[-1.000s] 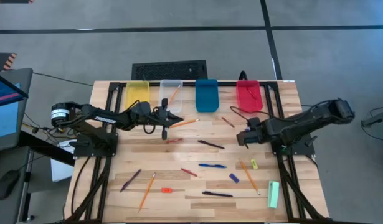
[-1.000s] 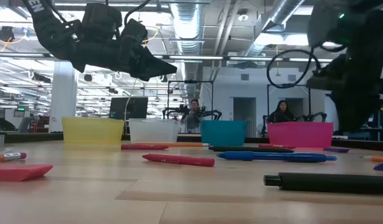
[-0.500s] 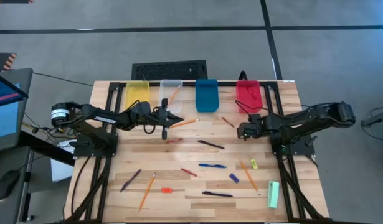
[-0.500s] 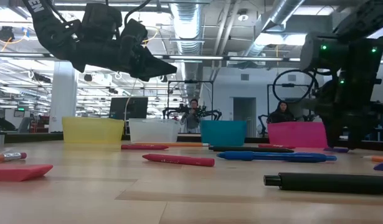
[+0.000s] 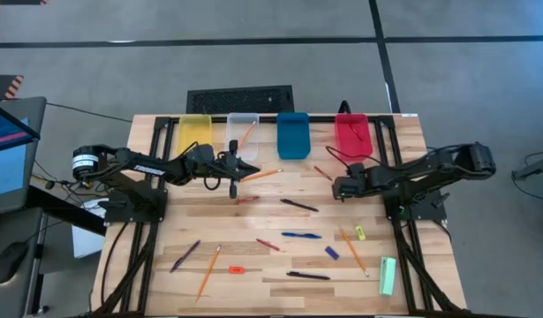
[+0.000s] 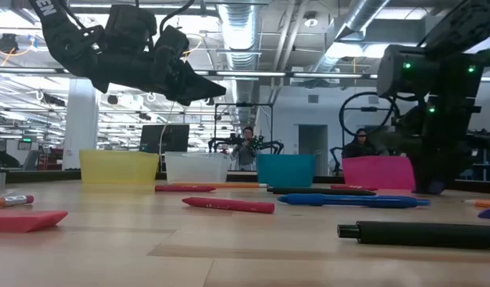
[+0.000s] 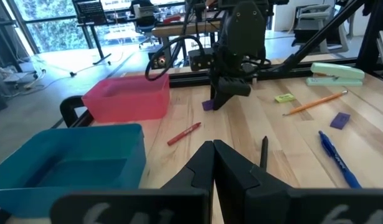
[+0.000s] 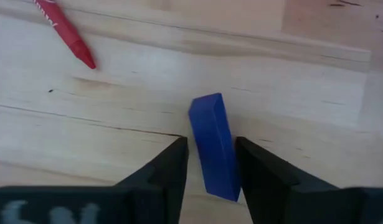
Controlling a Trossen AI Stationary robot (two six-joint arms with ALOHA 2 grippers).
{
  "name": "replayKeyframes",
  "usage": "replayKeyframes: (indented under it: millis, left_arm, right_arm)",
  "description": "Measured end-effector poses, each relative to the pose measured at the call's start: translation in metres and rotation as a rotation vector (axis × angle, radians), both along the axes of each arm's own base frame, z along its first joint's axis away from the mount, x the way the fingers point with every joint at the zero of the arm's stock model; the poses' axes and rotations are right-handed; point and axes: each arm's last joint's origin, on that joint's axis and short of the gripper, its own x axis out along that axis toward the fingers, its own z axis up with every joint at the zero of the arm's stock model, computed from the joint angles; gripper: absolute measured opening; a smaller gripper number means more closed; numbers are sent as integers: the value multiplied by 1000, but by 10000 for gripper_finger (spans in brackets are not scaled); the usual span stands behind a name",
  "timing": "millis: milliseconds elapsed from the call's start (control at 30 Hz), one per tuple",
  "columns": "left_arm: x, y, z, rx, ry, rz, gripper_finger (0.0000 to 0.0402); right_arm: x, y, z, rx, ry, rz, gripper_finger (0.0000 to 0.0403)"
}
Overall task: Sort crayons/erasers/pens/pencils in bins
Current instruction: Put the blue eraser into the blue bin
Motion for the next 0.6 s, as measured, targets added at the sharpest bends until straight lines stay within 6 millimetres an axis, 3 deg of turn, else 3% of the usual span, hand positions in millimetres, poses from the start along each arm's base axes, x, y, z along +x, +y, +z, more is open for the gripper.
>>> replayKeyframes:
  millis: [133,400,600]
  left_arm:
    - [0,0,0,0,0,0,0]
    - [0,0,0,0,1,0,0]
    - [0,0,-1,-7,8,2,0]
  right_arm:
    - [1,0,-3,-2,21,7,155]
    - [8,2,6,-2,24,105,69]
    - [16,2,14,16,13,187,31]
